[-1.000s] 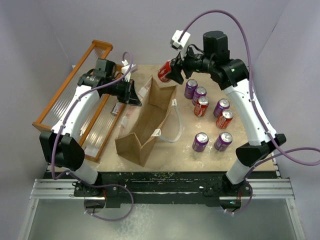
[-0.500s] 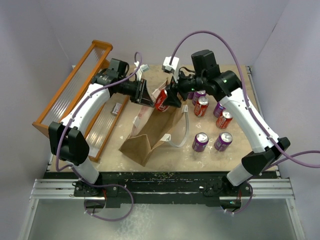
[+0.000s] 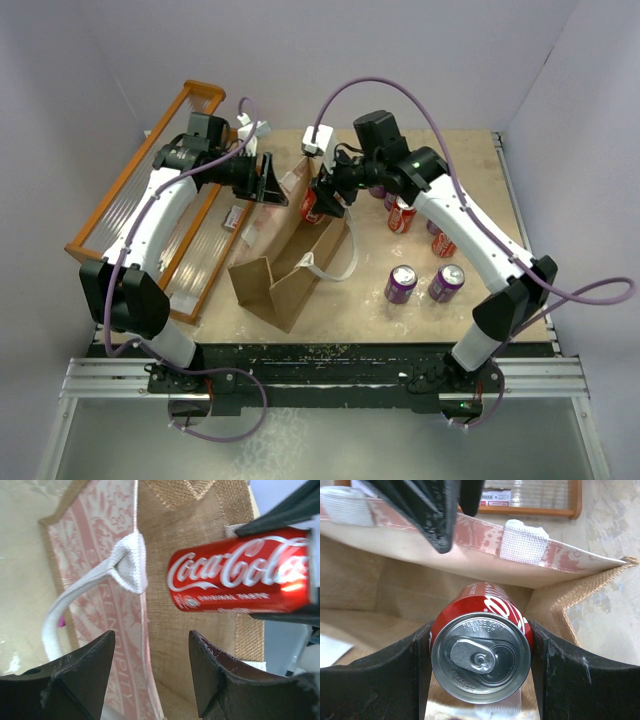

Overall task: Place the beverage into the canvas bag
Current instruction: Place the drink in the canvas bag.

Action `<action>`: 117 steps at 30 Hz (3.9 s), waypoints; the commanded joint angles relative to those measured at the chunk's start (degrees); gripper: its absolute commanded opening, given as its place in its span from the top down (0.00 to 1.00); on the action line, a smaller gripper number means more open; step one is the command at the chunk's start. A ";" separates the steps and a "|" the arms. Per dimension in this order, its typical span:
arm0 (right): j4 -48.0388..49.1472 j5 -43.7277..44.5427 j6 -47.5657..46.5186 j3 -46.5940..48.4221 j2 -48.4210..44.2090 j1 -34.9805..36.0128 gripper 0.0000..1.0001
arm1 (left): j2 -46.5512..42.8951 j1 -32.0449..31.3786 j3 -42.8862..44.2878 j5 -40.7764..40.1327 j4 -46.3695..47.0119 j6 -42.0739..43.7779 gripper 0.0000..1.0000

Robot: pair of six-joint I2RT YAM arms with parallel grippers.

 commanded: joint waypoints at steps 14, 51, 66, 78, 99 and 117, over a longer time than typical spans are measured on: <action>14.73 15.67 1.07 -2.92 4.84 2.43 1.00 | -5.03 0.21 -6.65 -4.01 -0.09 5.79 0.77; 13.46 13.00 1.25 -5.89 -0.25 -2.05 1.00 | -3.07 -3.88 -8.20 4.32 0.57 1.08 0.60; 21.29 17.93 4.30 -5.34 5.75 3.15 1.00 | -1.07 -0.04 -1.02 -1.17 -0.97 2.10 0.35; 25.53 23.26 4.57 -5.41 6.78 4.80 1.00 | -1.77 1.23 -3.92 0.71 0.83 1.91 0.85; 22.16 31.94 18.90 -7.49 8.87 6.80 1.00 | -3.48 2.35 -13.07 10.60 6.46 -7.81 1.00; 42.52 32.23 17.24 -18.71 11.19 6.85 1.00 | -2.65 4.17 -10.24 -0.24 0.55 3.42 0.96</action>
